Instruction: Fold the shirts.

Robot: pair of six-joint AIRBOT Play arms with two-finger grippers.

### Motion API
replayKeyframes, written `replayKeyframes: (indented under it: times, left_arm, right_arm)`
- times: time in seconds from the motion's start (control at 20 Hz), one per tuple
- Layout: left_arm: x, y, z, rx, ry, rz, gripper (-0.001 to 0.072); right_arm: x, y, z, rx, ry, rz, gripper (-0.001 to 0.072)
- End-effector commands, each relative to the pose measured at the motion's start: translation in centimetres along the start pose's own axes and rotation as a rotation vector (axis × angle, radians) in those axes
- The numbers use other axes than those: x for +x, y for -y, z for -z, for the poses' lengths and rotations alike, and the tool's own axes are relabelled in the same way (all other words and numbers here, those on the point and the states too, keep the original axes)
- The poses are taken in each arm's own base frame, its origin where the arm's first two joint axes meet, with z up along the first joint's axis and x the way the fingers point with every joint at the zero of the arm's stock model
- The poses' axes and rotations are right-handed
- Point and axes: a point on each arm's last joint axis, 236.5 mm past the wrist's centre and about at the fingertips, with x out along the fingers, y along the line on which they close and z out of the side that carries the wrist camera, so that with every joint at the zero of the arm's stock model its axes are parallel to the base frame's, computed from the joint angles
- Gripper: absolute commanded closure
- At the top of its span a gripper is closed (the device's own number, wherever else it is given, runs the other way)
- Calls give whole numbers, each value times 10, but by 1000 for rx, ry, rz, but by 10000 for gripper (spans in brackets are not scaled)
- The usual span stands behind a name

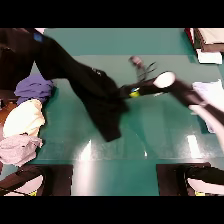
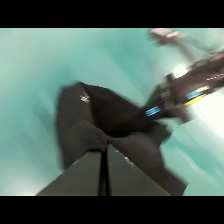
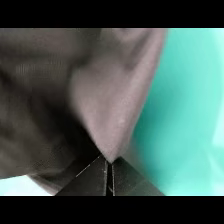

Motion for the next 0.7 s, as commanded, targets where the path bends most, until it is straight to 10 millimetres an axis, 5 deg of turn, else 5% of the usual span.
replayKeyframes:
  times: [0.0, 0.2, 0.4, 0.55, 0.65]
  left_arm:
    - [-49, 18, -52, 78, 182, -36, 685]
    - [-92, 49, -82, 112, 356, -4, 685]
    - [-143, 103, -114, 131, 568, 135, 685]
    - [-154, 109, -122, 153, 623, 141, 685]
    - [-122, 84, -107, 112, 535, 94, 685]
  right_arm:
    - [-141, 7, -43, -115, 226, 149, 694]
    - [-282, -26, -46, -170, 486, 227, 694]
    - [-384, -62, -46, -233, 656, 341, 694]
    - [-427, -69, -56, -242, 705, 434, 695]
    - [-422, -58, -59, -195, 634, 429, 694]
